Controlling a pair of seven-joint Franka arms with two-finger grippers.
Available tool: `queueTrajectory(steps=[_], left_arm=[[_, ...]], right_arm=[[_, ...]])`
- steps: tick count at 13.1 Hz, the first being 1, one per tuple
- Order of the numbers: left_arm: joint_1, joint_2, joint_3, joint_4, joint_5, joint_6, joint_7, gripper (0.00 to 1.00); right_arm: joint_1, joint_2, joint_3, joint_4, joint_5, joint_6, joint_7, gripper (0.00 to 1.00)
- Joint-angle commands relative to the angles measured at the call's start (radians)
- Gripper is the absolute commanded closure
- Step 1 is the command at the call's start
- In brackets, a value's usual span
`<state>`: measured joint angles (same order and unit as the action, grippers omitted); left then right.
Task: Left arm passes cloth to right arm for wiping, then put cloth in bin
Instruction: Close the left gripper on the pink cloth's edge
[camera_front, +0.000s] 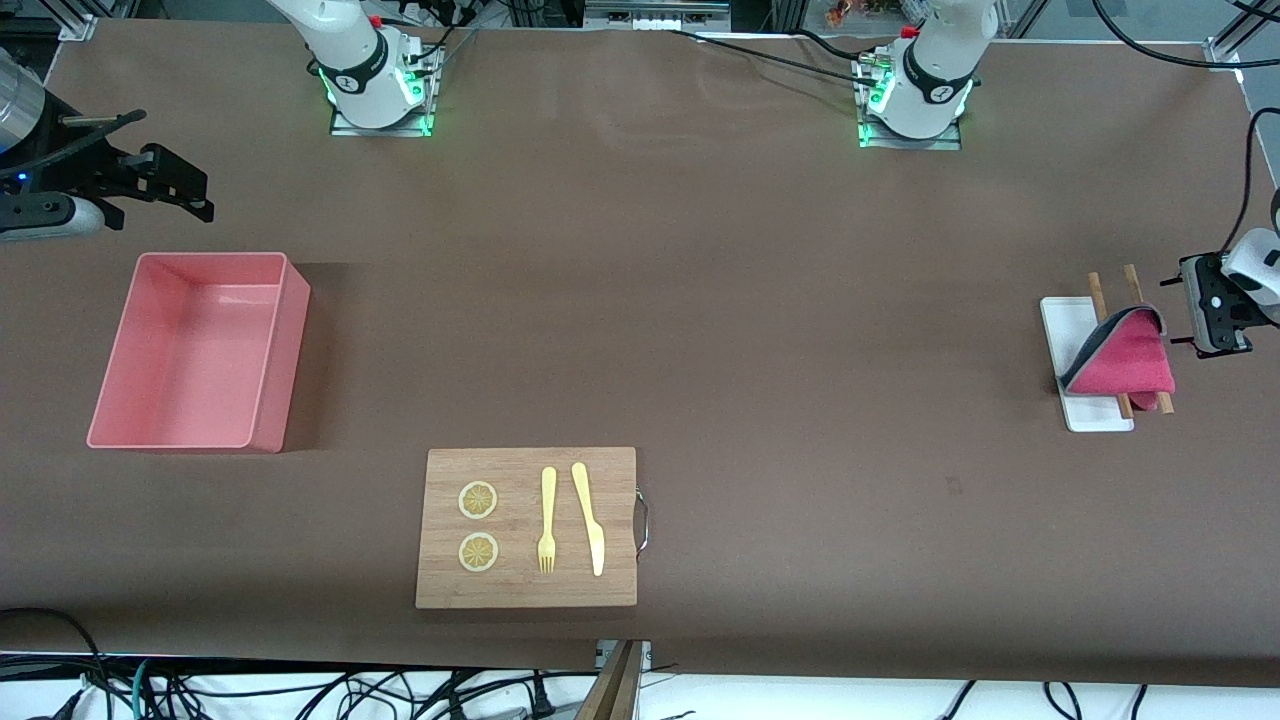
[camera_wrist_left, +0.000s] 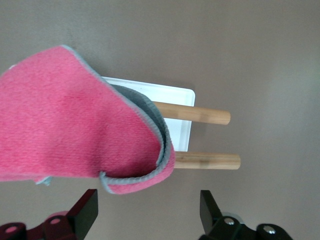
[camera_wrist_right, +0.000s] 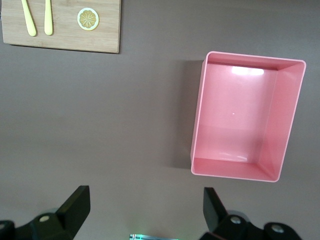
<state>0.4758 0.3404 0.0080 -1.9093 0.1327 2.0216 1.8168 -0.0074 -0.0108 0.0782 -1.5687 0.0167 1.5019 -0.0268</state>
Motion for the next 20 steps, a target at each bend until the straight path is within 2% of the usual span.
queueTrajectory(steps=[1,4,8,12,15,17,20], left_arm=[[0.018,-0.006,-0.017,-0.011,-0.024,0.008,0.039,0.37],[0.015,0.005,-0.017,-0.008,-0.044,0.005,0.041,0.68],[0.014,0.006,-0.019,0.000,-0.044,0.005,0.070,0.99],[0.010,0.005,-0.019,0.010,-0.045,0.000,0.073,1.00],[0.001,0.002,-0.031,0.074,-0.045,-0.087,0.052,1.00],[-0.003,0.000,-0.072,0.145,-0.044,-0.191,-0.012,1.00],[-0.003,-0.003,-0.202,0.266,-0.025,-0.406,-0.208,1.00]], right_arm=[[-0.003,0.008,0.003,0.024,-0.006,-0.020,-0.010,0.00],[-0.003,0.008,0.003,0.024,-0.006,-0.022,-0.007,0.00],[-0.003,0.009,0.003,0.024,-0.006,-0.022,-0.005,0.00],[-0.005,0.009,0.002,0.024,-0.006,-0.022,-0.007,0.00],[-0.005,0.009,0.002,0.024,-0.006,-0.022,-0.007,0.00],[-0.003,0.008,0.002,0.024,-0.006,-0.022,-0.004,0.00],[-0.003,0.008,0.002,0.024,-0.006,-0.022,-0.005,0.00]])
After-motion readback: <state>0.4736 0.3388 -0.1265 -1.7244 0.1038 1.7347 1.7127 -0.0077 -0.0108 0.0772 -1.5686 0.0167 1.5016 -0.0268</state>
